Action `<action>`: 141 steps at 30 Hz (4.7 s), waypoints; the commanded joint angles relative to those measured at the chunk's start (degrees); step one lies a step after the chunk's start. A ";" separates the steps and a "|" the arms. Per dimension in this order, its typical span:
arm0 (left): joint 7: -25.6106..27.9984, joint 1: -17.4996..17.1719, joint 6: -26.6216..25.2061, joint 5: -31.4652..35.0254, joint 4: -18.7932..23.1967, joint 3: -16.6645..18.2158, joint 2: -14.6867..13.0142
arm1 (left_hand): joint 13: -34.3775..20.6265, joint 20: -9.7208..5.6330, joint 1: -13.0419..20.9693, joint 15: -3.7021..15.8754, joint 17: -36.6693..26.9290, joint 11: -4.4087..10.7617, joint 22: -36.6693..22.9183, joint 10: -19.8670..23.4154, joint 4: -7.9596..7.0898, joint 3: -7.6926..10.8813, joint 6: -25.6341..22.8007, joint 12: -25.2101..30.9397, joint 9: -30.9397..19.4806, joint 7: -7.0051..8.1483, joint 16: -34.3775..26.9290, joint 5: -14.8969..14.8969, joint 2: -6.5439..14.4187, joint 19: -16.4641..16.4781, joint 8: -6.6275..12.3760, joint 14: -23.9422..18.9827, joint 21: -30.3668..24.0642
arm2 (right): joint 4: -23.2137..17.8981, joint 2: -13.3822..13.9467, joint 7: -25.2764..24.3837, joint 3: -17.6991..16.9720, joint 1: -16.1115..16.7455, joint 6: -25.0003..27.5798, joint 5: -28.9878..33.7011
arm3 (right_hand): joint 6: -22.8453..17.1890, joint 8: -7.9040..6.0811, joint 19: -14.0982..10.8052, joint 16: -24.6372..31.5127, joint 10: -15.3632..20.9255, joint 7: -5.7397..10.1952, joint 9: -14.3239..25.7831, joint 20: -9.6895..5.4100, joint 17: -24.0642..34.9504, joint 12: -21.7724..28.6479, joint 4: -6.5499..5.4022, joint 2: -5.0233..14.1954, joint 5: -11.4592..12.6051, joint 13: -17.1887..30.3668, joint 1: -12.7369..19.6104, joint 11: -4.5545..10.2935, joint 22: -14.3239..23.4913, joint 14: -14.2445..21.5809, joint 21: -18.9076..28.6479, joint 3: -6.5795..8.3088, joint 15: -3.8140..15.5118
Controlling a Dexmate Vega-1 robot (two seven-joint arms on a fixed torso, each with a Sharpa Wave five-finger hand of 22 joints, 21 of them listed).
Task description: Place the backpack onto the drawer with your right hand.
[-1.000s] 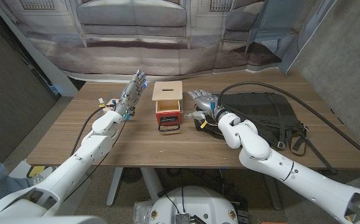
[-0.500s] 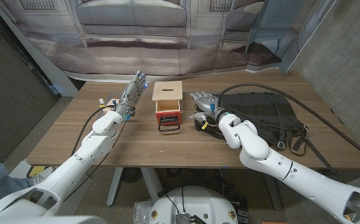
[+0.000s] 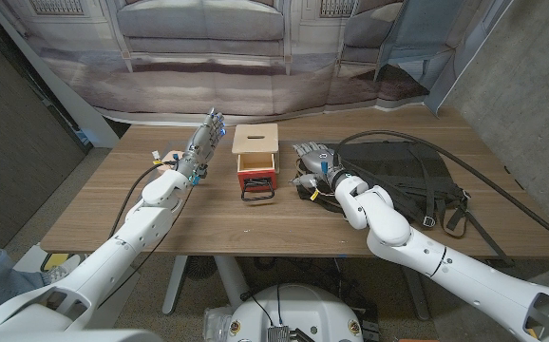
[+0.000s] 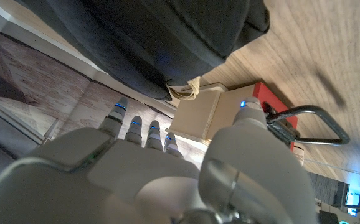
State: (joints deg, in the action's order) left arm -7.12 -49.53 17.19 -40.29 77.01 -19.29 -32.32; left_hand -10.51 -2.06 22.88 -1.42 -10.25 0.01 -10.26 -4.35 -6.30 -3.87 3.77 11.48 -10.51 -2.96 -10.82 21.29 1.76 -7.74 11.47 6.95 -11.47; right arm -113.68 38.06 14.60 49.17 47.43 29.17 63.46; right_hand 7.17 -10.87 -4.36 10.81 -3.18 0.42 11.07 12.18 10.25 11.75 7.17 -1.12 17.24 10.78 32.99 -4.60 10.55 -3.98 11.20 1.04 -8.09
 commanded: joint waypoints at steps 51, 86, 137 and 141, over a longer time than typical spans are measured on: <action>-3.20 3.68 -0.02 -0.16 -5.06 -1.49 2.03 | -0.21 0.76 0.22 -0.41 -0.27 0.25 -0.21 0.48 -0.14 -1.04 -0.72 0.27 -0.21 0.27 -0.04 -0.23 0.95 -0.99 0.03 -0.18 0.12 | 6.73 0.80 -3.96 0.46 0.23 0.59 -1.13 | -7.02 -2.35 -14.74 1.48 6.95 3.01 0.13 -0.05 0.16 2.68 1.77 2.81 1.02 0.23 9.69 1.25 0.33 9.46 4.51 3.23 1.09; -3.44 3.43 -0.19 -0.47 -5.02 -1.28 1.87 | -0.23 1.78 0.21 -0.40 -0.29 0.17 -0.25 0.91 -0.18 -1.57 -0.92 0.35 -0.23 0.30 -0.03 -0.26 1.09 -1.44 0.02 -0.20 0.12 | 8.90 2.79 -19.28 -1.40 2.38 -8.45 -11.83 | -43.80 -6.99 -51.73 6.09 43.13 3.60 0.01 -23.74 1.70 9.05 1.70 8.86 -4.19 -0.29 29.85 7.75 1.18 52.46 14.63 15.66 18.33; -4.91 5.48 -0.96 -0.18 -6.04 -2.36 2.65 | -0.24 1.82 0.33 -0.35 -0.30 0.08 -0.27 0.92 -0.25 -2.07 -1.04 0.25 -0.24 0.19 -0.04 -0.31 1.73 -1.34 -0.03 -0.33 -0.07 | 9.04 2.78 -30.93 -3.65 2.73 -12.17 -13.59 | -65.12 -7.13 -59.22 17.35 66.94 5.43 3.20 -25.49 21.06 12.88 1.93 7.59 -0.71 7.44 44.79 11.37 10.16 74.32 35.66 17.29 21.23; -4.95 5.46 -1.07 -0.20 -5.70 -2.33 2.51 | -0.24 1.83 0.35 -0.41 -0.30 0.14 -0.27 0.97 -0.25 -2.10 -1.02 0.26 -0.24 0.18 -0.03 -0.32 1.77 -1.33 -0.04 -0.31 -0.08 | 8.65 3.04 -31.50 -4.01 2.78 -12.36 -13.24 | -65.08 -7.18 -59.13 17.39 66.89 5.54 3.42 -25.50 21.41 13.02 1.92 7.58 -0.68 7.99 44.84 11.38 10.22 74.38 35.91 17.28 21.25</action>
State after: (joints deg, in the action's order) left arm -11.61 -44.57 16.30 -40.54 71.40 -21.41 -29.95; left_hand -10.51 -0.52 23.10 -1.71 -10.25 0.11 -10.26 -3.62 -6.47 -5.62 2.86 11.48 -10.51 -2.66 -10.82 20.90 2.90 -8.84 11.47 6.66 -11.47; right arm -103.75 40.37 -15.05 46.28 49.91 16.88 49.38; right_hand -57.84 -17.81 -58.41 27.73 58.96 5.63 14.24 -4.24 31.42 24.40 9.23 1.67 16.35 18.30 72.14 2.48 20.63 61.31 46.61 18.40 1.56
